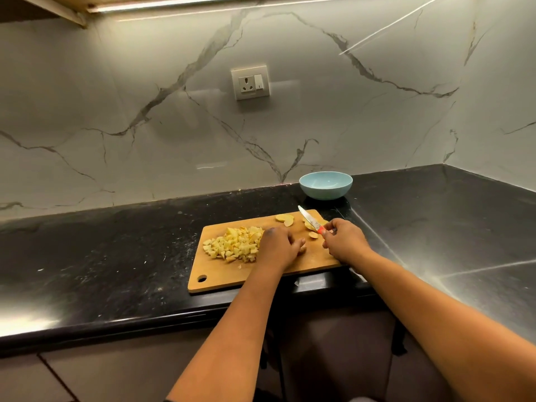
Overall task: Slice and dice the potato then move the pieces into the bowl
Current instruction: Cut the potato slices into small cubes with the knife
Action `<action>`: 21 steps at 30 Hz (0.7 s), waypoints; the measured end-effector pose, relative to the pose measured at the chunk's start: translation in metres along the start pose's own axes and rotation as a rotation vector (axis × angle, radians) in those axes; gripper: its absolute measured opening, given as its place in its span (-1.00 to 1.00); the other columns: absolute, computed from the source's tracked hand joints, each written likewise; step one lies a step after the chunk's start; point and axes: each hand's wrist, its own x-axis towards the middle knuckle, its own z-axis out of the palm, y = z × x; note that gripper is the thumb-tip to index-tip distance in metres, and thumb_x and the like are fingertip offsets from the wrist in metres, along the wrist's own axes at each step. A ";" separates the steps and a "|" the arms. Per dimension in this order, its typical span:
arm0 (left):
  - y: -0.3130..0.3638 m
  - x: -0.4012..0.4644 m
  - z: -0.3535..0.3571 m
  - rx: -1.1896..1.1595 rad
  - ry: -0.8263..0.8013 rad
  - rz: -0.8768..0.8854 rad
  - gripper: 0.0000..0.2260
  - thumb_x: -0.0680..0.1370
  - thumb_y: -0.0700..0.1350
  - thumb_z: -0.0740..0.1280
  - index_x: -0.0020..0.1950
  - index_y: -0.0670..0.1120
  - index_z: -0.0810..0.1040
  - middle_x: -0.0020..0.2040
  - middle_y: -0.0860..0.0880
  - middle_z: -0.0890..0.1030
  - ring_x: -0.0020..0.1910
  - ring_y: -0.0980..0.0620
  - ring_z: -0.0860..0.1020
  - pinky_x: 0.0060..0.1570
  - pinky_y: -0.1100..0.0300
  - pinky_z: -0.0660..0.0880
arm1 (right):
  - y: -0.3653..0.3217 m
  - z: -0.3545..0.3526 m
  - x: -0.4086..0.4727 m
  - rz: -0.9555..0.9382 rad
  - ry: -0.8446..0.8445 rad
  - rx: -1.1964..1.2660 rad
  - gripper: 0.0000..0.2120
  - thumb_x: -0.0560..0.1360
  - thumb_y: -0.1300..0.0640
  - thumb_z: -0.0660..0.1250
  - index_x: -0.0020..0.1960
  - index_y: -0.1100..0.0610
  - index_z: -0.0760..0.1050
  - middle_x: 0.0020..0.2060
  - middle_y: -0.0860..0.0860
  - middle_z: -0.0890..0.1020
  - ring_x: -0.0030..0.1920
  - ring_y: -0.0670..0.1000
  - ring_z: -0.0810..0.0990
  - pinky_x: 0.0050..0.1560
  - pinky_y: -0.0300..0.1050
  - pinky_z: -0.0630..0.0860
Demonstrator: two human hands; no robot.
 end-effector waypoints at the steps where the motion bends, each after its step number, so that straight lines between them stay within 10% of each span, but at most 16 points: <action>1: -0.002 -0.003 -0.001 0.000 0.003 0.005 -0.76 0.55 0.04 0.39 0.02 -0.14 0.65 -0.01 -0.07 0.62 -0.04 0.03 0.53 -0.08 0.23 0.43 | -0.004 -0.001 -0.004 -0.019 -0.022 -0.048 -0.78 0.59 0.05 0.27 0.21 0.07 0.47 0.00 0.07 0.63 -0.01 0.04 0.59 -0.03 -0.08 0.52; 11: -0.001 -0.010 -0.016 0.013 -0.313 0.126 -0.70 0.60 -0.08 0.33 0.34 0.01 0.56 0.36 -0.06 0.48 0.25 -0.04 0.49 0.31 0.09 0.43 | -0.013 -0.018 -0.024 -0.052 -0.107 -0.134 -0.75 0.61 0.14 0.22 0.28 0.08 0.38 0.07 0.12 0.59 -0.01 0.06 0.56 -0.11 -0.09 0.50; 21: 0.001 -0.022 0.012 -0.011 0.022 0.046 -0.65 0.56 0.07 0.35 0.24 -0.12 0.59 0.25 -0.12 0.48 0.25 -0.08 0.45 0.24 0.06 0.44 | -0.017 -0.011 -0.044 -0.004 0.001 -0.400 -0.82 0.58 0.17 0.24 0.16 0.14 0.47 0.02 0.13 0.56 -0.04 0.09 0.55 -0.09 -0.06 0.56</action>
